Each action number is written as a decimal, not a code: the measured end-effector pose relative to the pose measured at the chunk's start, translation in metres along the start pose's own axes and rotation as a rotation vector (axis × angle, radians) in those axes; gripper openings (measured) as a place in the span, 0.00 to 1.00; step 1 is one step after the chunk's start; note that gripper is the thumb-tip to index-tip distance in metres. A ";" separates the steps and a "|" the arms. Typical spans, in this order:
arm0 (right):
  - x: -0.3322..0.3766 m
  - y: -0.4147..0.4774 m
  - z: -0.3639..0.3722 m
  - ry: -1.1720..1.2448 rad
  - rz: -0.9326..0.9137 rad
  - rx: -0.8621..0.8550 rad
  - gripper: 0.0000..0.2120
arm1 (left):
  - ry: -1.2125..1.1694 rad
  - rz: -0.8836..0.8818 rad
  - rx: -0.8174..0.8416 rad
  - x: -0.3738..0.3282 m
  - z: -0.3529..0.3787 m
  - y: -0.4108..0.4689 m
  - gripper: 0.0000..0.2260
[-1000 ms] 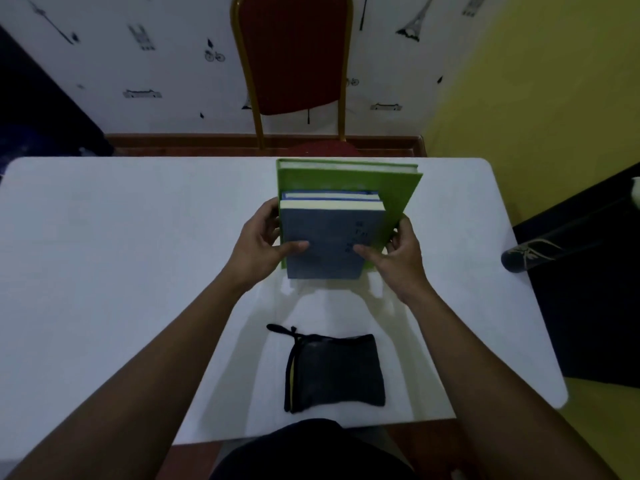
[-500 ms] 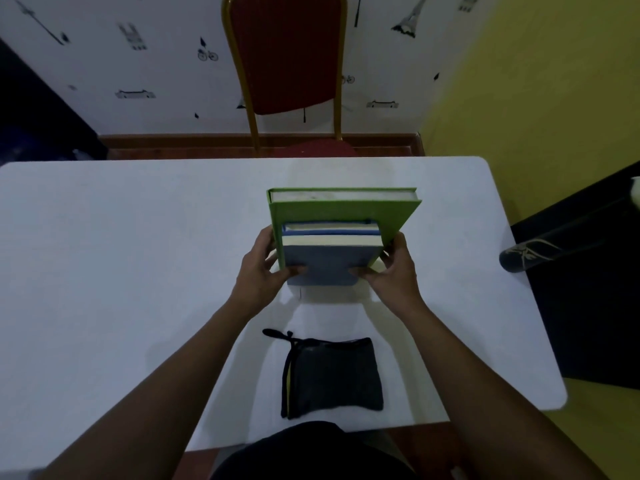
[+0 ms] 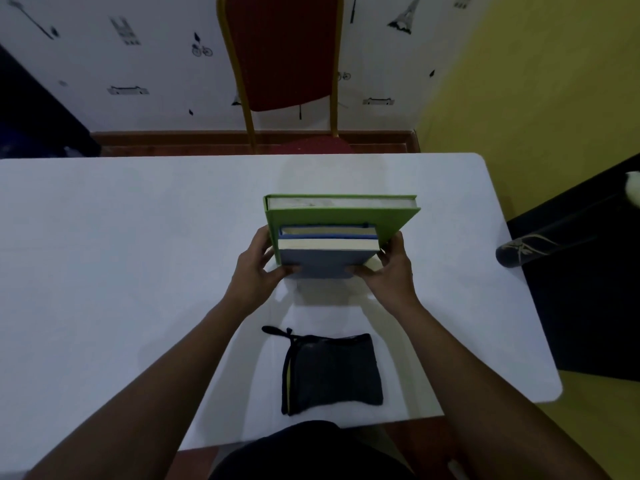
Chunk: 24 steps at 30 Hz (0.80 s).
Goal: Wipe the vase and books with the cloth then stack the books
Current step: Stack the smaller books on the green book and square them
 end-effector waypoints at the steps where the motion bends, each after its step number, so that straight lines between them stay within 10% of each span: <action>1: -0.002 -0.002 0.001 -0.004 0.002 0.002 0.37 | 0.000 0.004 0.008 0.000 0.000 0.000 0.30; 13: -0.013 0.004 -0.029 0.200 0.172 -0.019 0.32 | -0.214 -0.239 -0.066 -0.010 0.026 0.014 0.25; 24: -0.093 -0.001 -0.172 0.079 0.383 -0.167 0.23 | -0.304 -0.606 -0.028 -0.005 0.196 0.016 0.17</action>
Point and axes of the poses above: each hand's wrist, its own y-axis towards the middle knuckle, its own z-axis out of the palm, x = y × z, the point moved 9 cm from there along y, towards the middle knuckle, and after that the axes turned 2 degrees about y, right-handed, at the moved point
